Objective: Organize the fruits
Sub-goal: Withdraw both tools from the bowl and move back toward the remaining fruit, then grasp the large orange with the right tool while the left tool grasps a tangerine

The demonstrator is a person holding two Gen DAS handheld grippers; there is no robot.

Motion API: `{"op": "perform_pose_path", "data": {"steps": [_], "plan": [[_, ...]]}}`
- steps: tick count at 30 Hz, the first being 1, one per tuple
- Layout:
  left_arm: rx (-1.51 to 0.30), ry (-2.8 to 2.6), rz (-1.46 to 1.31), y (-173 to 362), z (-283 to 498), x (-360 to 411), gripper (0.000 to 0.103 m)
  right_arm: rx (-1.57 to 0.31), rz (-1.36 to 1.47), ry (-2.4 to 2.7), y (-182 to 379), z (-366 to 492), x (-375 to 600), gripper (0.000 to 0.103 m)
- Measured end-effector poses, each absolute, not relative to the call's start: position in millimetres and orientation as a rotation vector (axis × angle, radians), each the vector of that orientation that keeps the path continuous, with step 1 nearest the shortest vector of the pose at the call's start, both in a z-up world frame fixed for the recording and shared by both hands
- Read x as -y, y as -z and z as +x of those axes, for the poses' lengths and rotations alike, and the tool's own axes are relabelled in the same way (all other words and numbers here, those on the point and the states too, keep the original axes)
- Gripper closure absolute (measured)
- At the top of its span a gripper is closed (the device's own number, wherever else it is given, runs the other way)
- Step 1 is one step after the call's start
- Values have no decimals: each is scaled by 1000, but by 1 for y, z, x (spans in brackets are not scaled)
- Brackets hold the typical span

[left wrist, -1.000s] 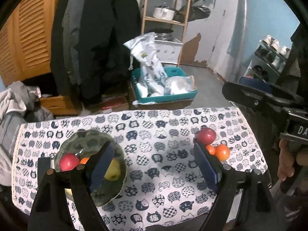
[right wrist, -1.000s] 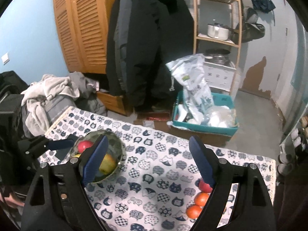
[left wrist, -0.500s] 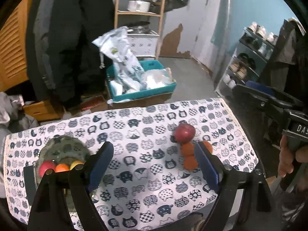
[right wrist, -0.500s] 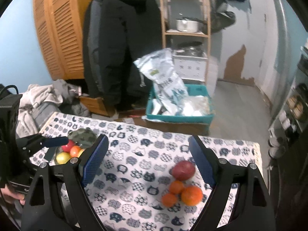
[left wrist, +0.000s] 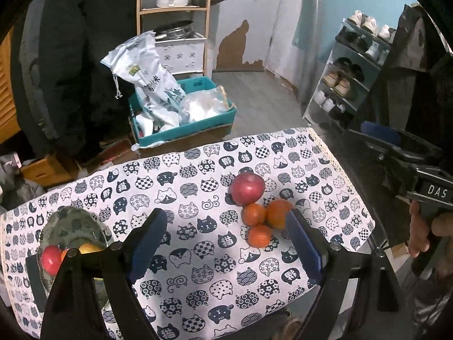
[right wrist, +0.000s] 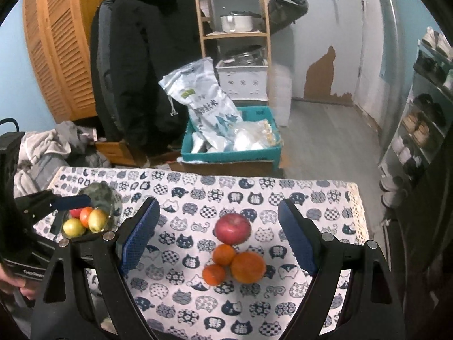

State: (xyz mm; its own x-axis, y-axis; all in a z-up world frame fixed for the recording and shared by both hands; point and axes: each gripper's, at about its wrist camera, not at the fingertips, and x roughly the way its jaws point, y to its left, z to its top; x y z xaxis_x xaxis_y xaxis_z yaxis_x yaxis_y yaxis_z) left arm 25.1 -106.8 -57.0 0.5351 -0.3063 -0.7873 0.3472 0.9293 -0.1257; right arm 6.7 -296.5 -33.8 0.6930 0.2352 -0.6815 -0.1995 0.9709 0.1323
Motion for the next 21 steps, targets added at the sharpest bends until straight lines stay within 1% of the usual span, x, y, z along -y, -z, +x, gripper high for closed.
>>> {"op": "perform_pose_path", "data": {"steps": [7,21], "plan": [[-957,385,74,75,33,121,16,-807,48,-224,53,14,310,19],[-1132,384,54,152,65,137,16,-1059,26,-223,153,42,315,19]]}}
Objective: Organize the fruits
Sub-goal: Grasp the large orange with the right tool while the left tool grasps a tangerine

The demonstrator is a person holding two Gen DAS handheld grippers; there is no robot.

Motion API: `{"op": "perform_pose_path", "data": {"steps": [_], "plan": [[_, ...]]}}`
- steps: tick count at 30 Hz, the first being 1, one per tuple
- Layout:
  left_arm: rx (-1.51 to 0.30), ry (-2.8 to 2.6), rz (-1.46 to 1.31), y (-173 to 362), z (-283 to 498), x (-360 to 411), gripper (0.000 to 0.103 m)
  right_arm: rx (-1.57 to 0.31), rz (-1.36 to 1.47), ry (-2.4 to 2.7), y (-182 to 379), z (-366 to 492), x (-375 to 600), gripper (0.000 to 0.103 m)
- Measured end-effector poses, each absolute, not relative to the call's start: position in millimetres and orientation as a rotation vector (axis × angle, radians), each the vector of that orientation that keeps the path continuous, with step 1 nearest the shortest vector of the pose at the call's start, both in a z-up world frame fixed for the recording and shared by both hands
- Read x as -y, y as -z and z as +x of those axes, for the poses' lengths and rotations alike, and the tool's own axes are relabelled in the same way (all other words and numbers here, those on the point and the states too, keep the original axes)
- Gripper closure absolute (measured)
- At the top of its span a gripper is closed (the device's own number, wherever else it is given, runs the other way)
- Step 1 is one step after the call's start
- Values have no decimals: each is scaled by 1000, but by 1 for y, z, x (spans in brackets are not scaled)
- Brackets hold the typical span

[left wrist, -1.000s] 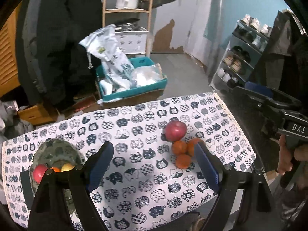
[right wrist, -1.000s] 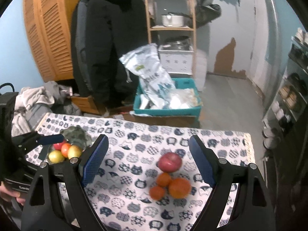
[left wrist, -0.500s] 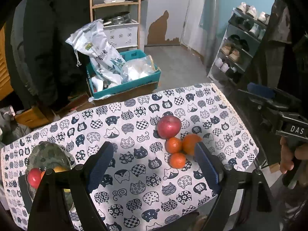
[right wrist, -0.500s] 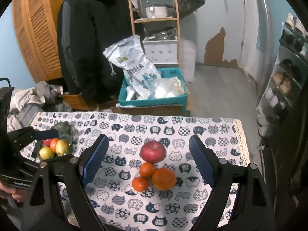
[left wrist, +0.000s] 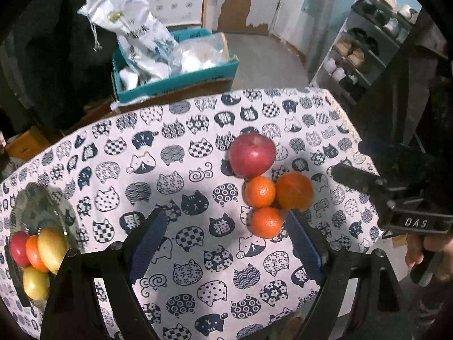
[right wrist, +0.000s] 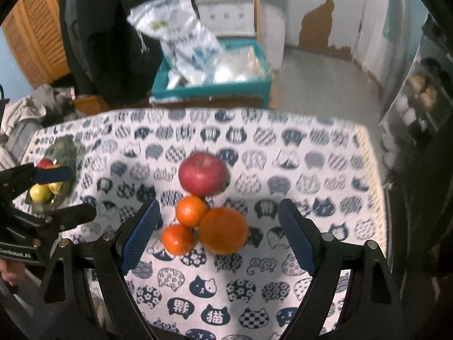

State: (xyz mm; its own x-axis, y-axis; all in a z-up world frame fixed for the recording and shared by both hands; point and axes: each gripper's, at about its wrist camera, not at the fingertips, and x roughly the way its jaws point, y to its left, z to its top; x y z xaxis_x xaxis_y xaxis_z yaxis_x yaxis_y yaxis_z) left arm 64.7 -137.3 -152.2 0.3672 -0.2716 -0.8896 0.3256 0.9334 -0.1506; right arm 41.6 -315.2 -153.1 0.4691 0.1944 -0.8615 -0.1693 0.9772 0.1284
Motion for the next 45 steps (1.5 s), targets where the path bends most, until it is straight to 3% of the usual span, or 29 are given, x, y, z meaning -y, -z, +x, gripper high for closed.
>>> {"op": "perform_pose_path", "data": {"steps": [15,32,35,45], "plan": [[-1247,372,80,210,83,145,16,-1229,6,-225,229,64,313,19],[-1292,394,41,230,89,147,16,-1330,-20,-257,277,74,306,19],[-1289,408,39,228,87,150,16,-1332,4,-292,280,75,304,34],[-1313,474,10,236,83,171,16,-1279,47,-145,252,71,343,35]]}}
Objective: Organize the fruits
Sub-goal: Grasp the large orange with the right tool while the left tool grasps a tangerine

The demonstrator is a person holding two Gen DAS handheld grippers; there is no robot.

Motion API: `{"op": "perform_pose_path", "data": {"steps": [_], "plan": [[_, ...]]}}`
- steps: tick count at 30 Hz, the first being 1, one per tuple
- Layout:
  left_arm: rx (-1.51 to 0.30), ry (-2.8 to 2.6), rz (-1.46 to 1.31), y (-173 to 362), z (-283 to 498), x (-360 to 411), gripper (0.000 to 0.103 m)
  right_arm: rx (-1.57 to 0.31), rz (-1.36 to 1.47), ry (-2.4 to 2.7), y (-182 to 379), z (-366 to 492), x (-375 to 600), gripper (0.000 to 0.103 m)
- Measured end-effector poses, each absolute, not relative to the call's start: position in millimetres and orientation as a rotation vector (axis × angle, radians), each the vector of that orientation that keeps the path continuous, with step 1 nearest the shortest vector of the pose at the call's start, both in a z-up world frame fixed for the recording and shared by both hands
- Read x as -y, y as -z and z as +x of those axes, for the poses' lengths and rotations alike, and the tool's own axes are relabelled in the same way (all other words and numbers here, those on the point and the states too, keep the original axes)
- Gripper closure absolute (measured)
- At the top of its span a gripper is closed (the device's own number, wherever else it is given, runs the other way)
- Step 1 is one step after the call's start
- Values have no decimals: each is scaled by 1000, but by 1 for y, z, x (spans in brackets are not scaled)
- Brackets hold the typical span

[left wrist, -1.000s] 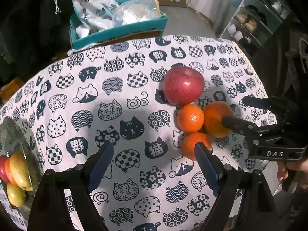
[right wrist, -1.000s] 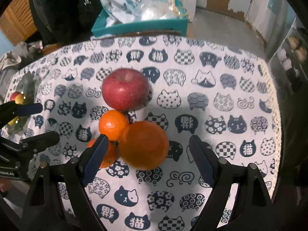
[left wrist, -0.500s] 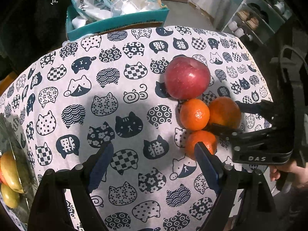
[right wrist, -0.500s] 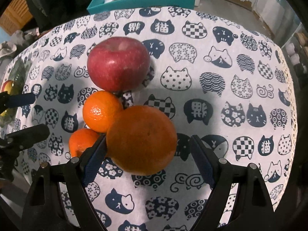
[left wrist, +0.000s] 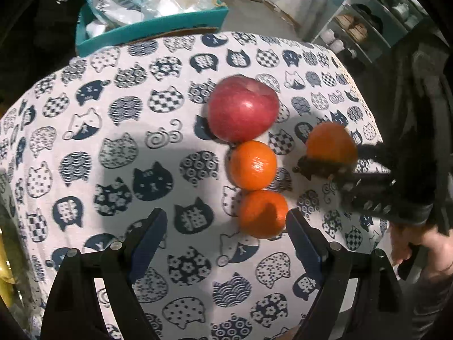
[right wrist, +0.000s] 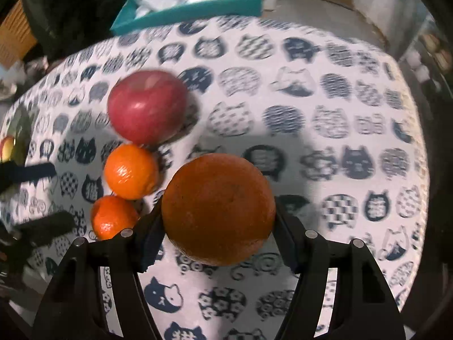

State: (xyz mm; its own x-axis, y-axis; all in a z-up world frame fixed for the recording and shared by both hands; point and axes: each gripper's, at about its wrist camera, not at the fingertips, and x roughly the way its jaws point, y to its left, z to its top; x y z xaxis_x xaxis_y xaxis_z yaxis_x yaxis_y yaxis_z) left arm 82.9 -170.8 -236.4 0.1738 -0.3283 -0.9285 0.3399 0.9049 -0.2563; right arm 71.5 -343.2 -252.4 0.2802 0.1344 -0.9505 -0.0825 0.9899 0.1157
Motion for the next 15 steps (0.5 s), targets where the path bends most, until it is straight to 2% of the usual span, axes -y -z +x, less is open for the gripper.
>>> {"op": "perform_pose_path", "data": {"steps": [15], "plan": [[-1374,503,39,272,72,203,17,-1252,117,-105,234,65,361,35]]}}
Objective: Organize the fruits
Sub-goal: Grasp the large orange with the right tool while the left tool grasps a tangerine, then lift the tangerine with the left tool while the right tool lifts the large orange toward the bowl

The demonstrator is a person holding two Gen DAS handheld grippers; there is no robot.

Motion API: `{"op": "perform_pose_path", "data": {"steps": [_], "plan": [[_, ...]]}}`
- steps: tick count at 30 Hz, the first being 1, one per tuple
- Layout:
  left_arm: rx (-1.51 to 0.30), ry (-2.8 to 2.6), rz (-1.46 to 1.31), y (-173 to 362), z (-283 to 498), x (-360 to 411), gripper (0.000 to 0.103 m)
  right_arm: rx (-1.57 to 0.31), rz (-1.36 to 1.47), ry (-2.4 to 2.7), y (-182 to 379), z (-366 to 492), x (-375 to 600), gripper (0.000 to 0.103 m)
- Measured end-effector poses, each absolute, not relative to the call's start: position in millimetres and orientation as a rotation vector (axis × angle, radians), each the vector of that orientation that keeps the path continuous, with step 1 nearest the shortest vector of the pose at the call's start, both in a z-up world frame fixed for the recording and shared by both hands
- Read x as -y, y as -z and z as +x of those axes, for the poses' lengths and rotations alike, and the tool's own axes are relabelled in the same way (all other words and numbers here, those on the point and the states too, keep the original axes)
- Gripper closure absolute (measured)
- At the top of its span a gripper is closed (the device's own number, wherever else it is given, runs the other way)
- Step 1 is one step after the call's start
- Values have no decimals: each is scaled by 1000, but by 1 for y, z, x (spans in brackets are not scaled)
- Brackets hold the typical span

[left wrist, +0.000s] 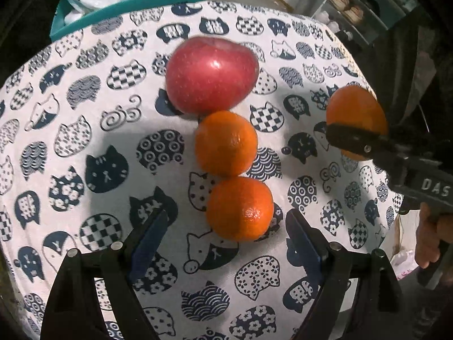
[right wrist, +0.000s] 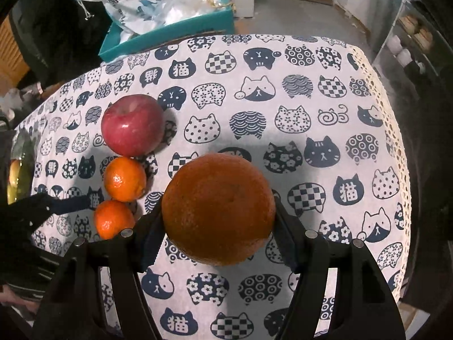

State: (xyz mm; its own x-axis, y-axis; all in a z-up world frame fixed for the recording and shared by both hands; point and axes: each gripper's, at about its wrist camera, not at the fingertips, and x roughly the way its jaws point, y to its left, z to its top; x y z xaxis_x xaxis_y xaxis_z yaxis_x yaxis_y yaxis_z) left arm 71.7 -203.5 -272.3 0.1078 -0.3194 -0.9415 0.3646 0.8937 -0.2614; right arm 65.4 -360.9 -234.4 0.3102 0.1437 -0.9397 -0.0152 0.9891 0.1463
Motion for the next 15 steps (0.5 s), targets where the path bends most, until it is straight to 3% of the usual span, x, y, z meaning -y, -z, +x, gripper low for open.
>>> {"op": "perform_pose_path", "data": {"steps": [5,8,15], "plan": [[-1349,504,52,277,69,207,32,-1250,116,-112,236,67,357,34],[-1353,546,27,277,69,211,56,-1250,113,-117,237,67,356,35],[-1329,542,98,273,62,217,56,-1235,103,-115,233,66,357,34]]}}
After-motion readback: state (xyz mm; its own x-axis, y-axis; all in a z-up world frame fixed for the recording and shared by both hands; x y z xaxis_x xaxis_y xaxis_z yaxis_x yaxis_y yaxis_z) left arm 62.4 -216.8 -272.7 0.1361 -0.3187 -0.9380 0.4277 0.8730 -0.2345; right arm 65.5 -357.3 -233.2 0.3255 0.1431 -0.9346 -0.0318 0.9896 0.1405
